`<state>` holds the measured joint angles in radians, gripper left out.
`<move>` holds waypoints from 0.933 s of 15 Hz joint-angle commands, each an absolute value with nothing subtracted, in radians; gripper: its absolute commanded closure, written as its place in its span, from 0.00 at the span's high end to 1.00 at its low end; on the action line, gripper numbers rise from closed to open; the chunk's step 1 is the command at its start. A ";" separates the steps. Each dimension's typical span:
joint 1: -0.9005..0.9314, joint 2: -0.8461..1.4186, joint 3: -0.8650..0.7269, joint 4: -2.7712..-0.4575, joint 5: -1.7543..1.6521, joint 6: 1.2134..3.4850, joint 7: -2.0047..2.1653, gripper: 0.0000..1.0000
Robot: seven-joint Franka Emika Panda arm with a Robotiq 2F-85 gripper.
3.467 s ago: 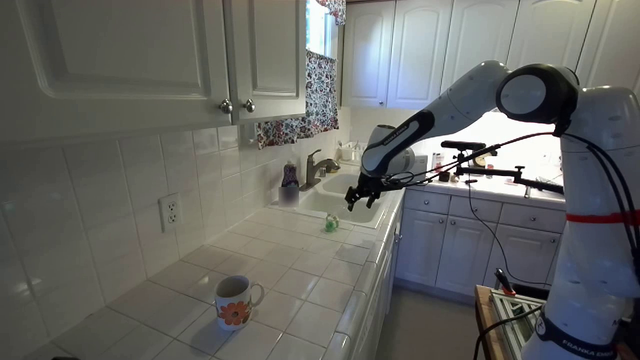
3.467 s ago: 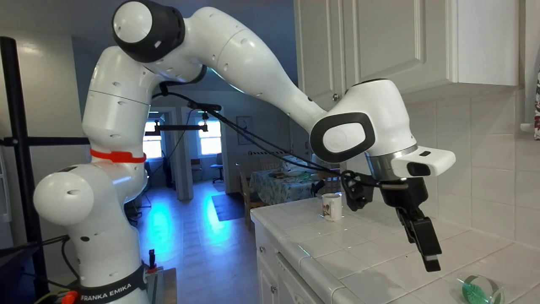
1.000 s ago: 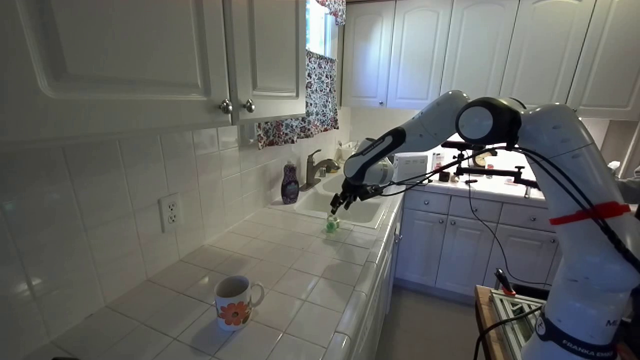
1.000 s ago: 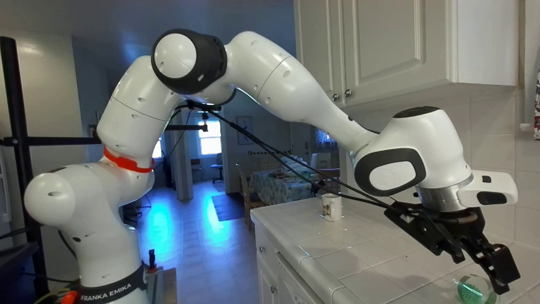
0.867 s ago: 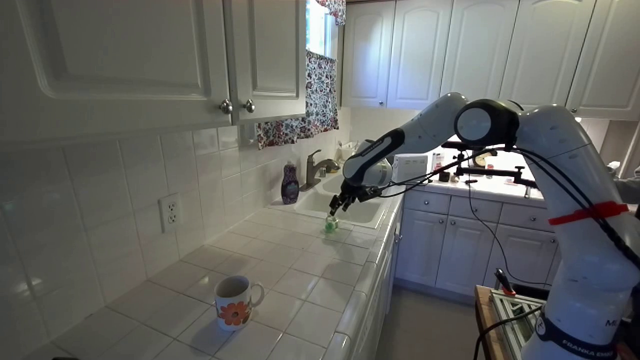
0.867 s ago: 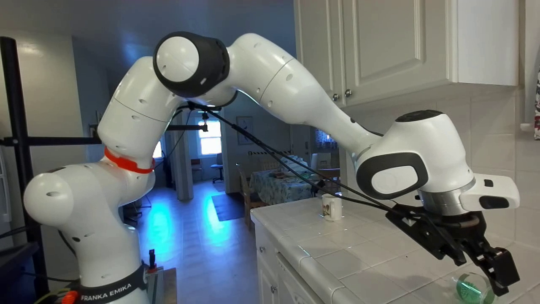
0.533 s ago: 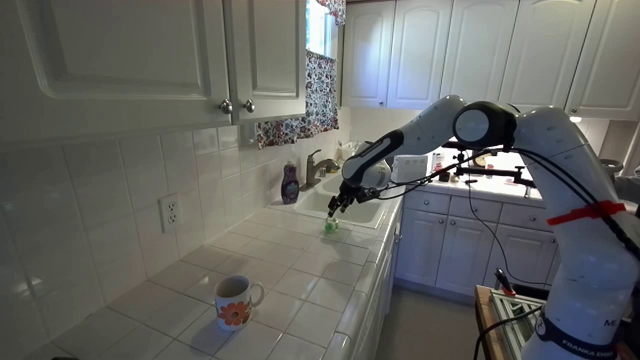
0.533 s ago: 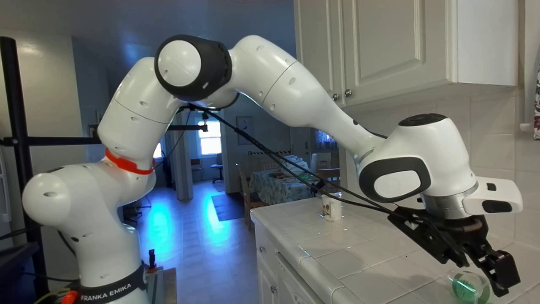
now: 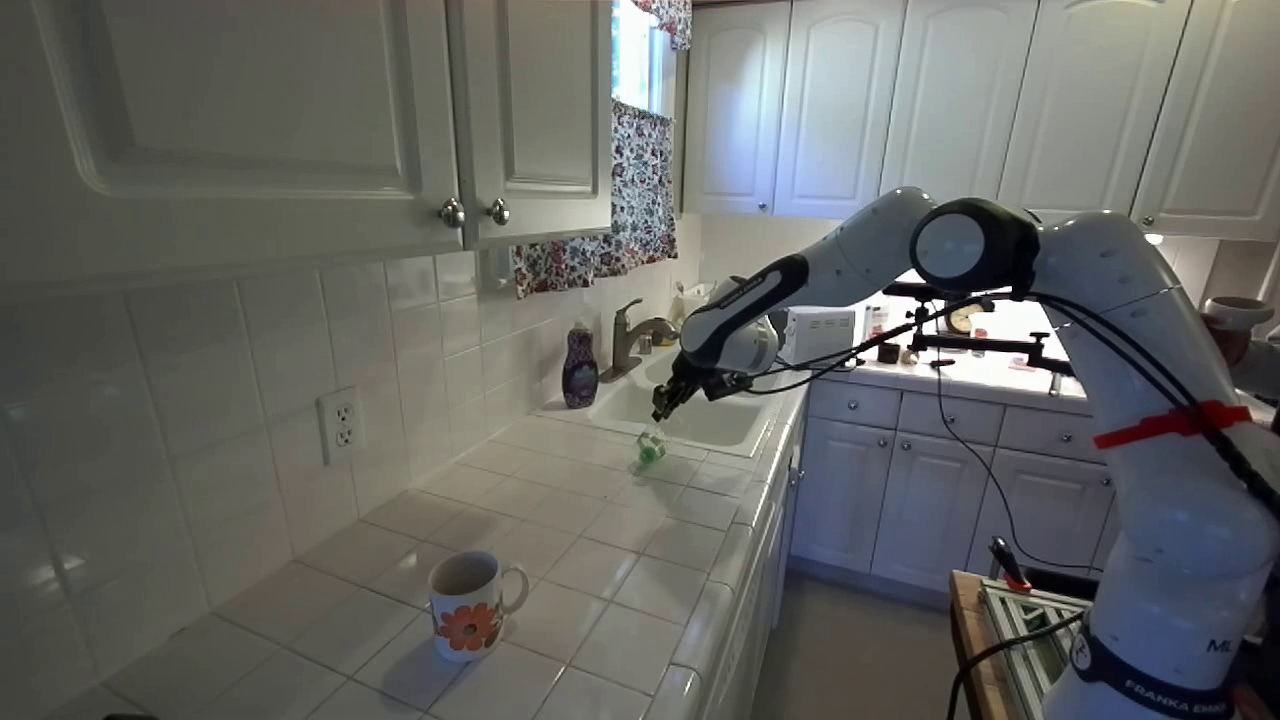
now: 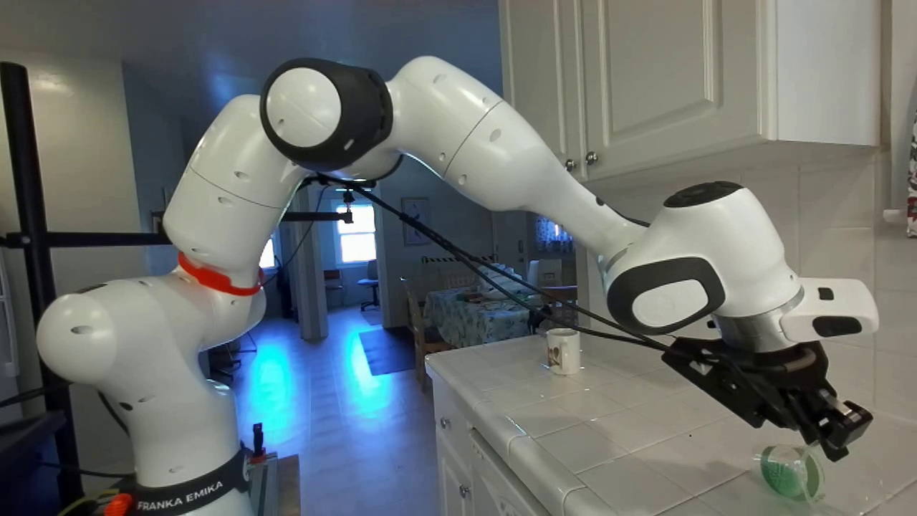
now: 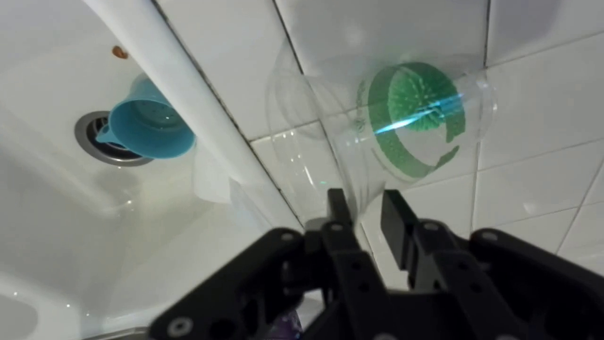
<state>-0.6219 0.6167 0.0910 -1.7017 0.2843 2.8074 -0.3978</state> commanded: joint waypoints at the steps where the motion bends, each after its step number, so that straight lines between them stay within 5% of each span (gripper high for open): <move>1: -0.649 0.587 0.136 -1.722 0.301 2.847 -0.449 0.01; 8: -0.577 0.549 0.111 -1.741 0.240 2.887 -0.414 0.02; 14: -0.365 0.554 -0.103 -1.759 0.009 2.918 -0.309 0.02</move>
